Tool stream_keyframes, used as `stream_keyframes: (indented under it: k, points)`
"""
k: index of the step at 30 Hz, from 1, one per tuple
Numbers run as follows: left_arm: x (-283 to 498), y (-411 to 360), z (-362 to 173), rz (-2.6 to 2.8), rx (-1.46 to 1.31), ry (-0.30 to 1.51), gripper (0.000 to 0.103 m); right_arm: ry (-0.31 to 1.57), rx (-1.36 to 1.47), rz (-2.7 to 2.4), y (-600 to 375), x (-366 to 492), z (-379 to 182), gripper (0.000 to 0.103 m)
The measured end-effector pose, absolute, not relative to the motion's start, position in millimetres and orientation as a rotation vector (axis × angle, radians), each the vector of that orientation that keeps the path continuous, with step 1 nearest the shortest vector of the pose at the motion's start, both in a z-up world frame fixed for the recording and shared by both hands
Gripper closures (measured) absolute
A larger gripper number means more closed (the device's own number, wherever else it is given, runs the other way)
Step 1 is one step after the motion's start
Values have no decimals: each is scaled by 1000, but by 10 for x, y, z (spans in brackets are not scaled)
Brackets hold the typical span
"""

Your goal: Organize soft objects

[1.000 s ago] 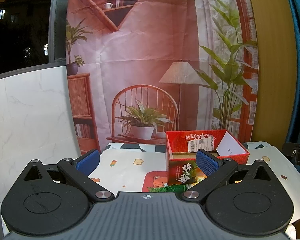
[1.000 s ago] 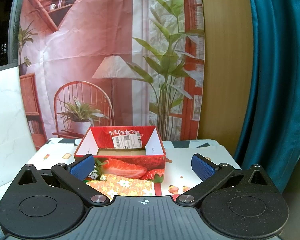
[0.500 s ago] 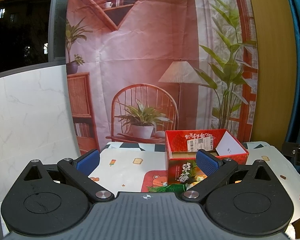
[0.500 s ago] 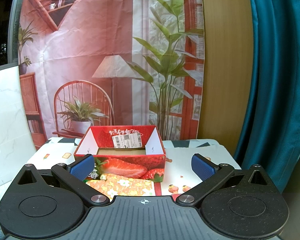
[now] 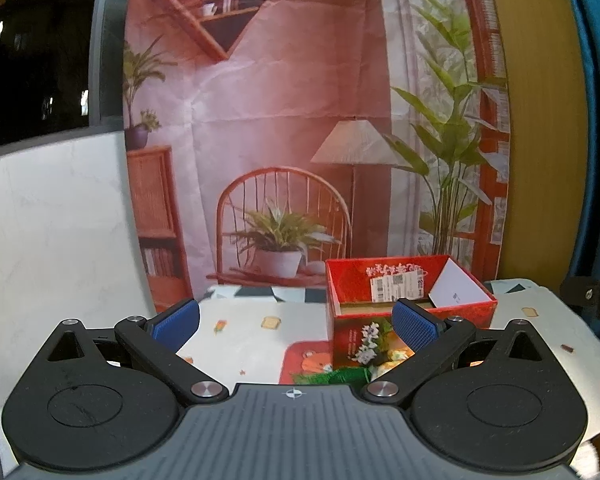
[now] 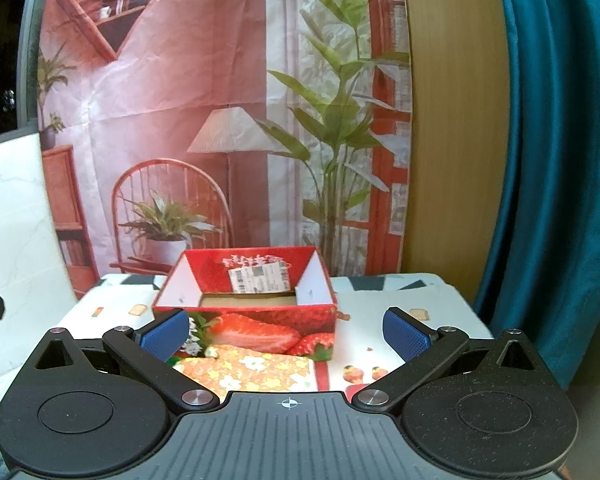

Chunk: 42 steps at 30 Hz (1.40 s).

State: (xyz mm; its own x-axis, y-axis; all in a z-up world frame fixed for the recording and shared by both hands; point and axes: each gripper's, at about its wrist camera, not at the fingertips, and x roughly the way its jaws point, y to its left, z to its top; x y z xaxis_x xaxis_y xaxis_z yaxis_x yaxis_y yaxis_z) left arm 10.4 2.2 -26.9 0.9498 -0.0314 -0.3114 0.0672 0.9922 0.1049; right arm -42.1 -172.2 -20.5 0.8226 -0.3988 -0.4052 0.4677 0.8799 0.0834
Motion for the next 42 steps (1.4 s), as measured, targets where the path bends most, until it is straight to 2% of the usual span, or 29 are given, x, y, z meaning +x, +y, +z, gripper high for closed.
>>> stream_keyframes:
  k: [8, 11, 17, 26, 30, 42]
  points:
    - [369, -14, -717, -68, 210, 305, 0, 297, 260, -396, -1935, -483, -558, 0]
    - [503, -50, -942, -75, 251, 363, 0, 294, 226, -408, -1974, -458, -747, 0]
    - [904, -5, -1431, -129, 222, 575, 0, 435, 164, -510, -2076, -265, -1204, 0]
    - [1345, 199, -2250, -161, 102, 936, 0, 725, 218, -504, -2229, 86, -2024, 0]
    - [1414, 214, -2411, -171, 93, 980, 0, 822, 229, -485, -2210, 205, -2274, 0]
    - [1430, 210, -2615, -182, 75, 1063, 0, 930, 324, -460, -2269, 267, -2631, 0]
